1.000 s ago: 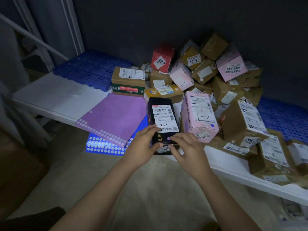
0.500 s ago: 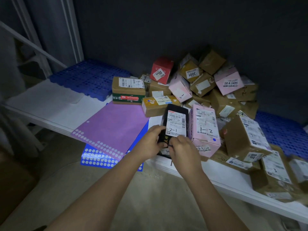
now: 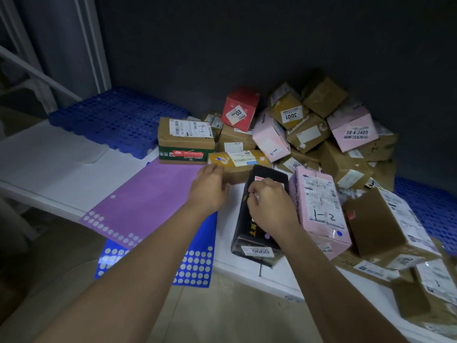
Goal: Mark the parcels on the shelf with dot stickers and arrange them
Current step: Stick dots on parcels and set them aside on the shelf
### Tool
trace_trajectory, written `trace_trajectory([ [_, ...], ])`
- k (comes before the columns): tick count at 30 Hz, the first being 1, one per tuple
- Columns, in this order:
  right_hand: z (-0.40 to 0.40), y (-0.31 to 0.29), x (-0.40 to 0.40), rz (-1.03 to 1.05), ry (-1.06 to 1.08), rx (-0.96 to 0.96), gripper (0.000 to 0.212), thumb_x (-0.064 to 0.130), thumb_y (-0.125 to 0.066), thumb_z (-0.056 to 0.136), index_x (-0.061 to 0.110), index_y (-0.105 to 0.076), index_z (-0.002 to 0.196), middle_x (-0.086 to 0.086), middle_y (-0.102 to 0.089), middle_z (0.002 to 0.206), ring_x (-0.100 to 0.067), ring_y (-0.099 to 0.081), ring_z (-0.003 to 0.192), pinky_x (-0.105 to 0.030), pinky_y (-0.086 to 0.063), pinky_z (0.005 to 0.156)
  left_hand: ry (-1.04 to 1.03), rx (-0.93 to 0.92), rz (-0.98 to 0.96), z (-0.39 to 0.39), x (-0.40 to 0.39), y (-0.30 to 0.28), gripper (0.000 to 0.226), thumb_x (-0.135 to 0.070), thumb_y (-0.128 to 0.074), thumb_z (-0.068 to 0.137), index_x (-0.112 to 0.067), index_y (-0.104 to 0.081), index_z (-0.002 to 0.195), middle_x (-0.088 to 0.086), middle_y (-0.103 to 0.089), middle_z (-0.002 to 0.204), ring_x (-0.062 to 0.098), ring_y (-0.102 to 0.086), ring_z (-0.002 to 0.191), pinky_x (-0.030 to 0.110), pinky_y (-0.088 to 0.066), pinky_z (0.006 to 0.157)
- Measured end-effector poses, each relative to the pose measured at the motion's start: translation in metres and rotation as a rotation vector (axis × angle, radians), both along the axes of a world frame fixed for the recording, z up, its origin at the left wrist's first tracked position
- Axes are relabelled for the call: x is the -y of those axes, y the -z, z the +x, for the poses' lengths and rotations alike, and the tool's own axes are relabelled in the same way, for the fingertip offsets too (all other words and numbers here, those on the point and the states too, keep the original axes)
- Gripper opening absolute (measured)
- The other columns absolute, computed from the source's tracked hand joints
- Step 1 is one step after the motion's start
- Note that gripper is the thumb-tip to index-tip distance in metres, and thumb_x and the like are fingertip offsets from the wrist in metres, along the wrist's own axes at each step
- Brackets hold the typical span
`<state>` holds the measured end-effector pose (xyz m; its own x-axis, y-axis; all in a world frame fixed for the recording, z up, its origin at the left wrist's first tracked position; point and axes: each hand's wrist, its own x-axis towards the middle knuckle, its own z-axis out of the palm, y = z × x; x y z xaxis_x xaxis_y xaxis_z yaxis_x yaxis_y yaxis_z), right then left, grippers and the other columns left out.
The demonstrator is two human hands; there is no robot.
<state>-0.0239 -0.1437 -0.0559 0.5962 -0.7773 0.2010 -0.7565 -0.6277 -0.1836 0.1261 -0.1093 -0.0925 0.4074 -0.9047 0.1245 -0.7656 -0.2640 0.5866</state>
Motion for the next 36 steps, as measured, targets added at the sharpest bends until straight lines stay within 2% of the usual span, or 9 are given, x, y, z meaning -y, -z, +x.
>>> trace_trajectory([
  [3,0.008,0.002,0.021,-0.002,0.016,0.007,0.025,0.017,-0.046,0.093,0.01,-0.063,0.109,-0.01,-0.058,0.113,-0.026,-0.051,0.105,-0.035,-0.043,0.084,0.019,0.127,0.091,0.003,0.029,0.002,0.058,-0.028,-0.052,0.094,-0.01,-0.029,0.144,0.008,-0.02,0.154,0.029,-0.013,0.141,0.043,-0.021,0.112],
  [9,0.014,0.004,0.048,0.026,0.057,-0.043,0.025,0.019,-0.044,0.094,0.011,-0.062,0.11,-0.009,-0.056,0.118,-0.026,-0.05,0.11,-0.032,-0.042,0.083,0.01,0.31,0.296,0.011,0.075,0.0,0.08,-0.032,-0.059,0.085,-0.01,-0.014,0.147,0.011,-0.011,0.156,0.031,-0.017,0.137,0.041,-0.021,0.109],
  [13,0.014,0.004,0.047,0.03,0.065,-0.082,0.028,0.024,-0.044,0.095,0.013,-0.06,0.116,-0.007,-0.056,0.12,-0.024,-0.049,0.111,-0.032,-0.043,0.083,-0.009,0.406,0.41,0.011,0.087,-0.006,0.096,-0.037,-0.058,0.083,-0.005,0.002,0.15,0.013,-0.026,0.15,0.033,-0.021,0.135,0.039,-0.029,0.105],
  [18,0.014,-0.004,0.039,0.103,0.066,-0.14,0.033,0.016,-0.042,0.094,0.011,-0.057,0.123,-0.009,-0.054,0.125,-0.028,-0.052,0.114,-0.034,-0.044,0.088,-0.06,0.529,0.424,0.007,0.072,-0.019,0.086,-0.044,-0.066,0.075,-0.006,-0.026,0.14,0.012,-0.04,0.134,0.03,-0.029,0.123,0.038,-0.027,0.102],
  [22,0.013,-0.006,0.032,0.205,0.087,-0.126,0.036,0.01,-0.042,0.092,0.006,-0.055,0.126,-0.012,-0.052,0.13,-0.031,-0.05,0.12,-0.039,-0.042,0.097,-0.166,0.323,0.292,0.004,0.042,-0.025,0.084,-0.058,-0.069,0.065,-0.016,-0.033,0.129,0.01,-0.037,0.128,0.031,-0.034,0.12,0.043,-0.031,0.099],
  [29,-0.004,-0.006,-0.01,0.083,-0.016,0.362,0.039,0.018,-0.044,0.097,0.008,-0.05,0.134,-0.007,-0.045,0.141,-0.024,-0.044,0.128,-0.034,-0.04,0.103,-0.247,-0.078,-0.076,-0.013,-0.036,-0.068,0.088,-0.053,-0.074,0.068,-0.014,-0.033,0.135,0.01,-0.03,0.128,0.032,-0.033,0.122,0.037,-0.038,0.095],
  [32,-0.022,-0.024,-0.035,0.35,-0.014,0.736,0.046,0.04,-0.039,0.1,0.025,-0.038,0.144,0.01,-0.045,0.14,-0.002,-0.042,0.125,-0.014,-0.034,0.1,-0.153,-0.236,-0.173,-0.044,-0.051,-0.097,0.091,-0.057,-0.072,0.068,-0.02,-0.031,0.14,0.005,-0.027,0.126,0.027,-0.029,0.126,0.033,-0.032,0.1],
  [33,-0.03,-0.029,-0.039,0.511,-0.016,0.881,0.05,0.049,-0.038,0.098,0.032,-0.033,0.145,0.015,-0.043,0.14,0.003,-0.041,0.124,-0.016,-0.035,0.103,-0.115,-0.283,-0.192,-0.057,-0.051,-0.105,0.091,-0.058,-0.072,0.068,-0.022,-0.03,0.141,0.004,-0.027,0.125,0.027,-0.028,0.127,0.032,-0.03,0.101],
  [36,-0.061,-0.045,-0.035,0.759,0.053,1.178,0.06,0.066,-0.045,0.088,0.039,-0.036,0.141,0.01,-0.049,0.141,-0.01,-0.052,0.125,-0.045,-0.045,0.103,0.033,-0.339,-0.205,-0.099,-0.048,-0.12,0.09,-0.053,-0.07,0.071,-0.024,-0.025,0.143,-0.002,-0.022,0.116,0.023,-0.022,0.13,0.023,-0.025,0.096],
])
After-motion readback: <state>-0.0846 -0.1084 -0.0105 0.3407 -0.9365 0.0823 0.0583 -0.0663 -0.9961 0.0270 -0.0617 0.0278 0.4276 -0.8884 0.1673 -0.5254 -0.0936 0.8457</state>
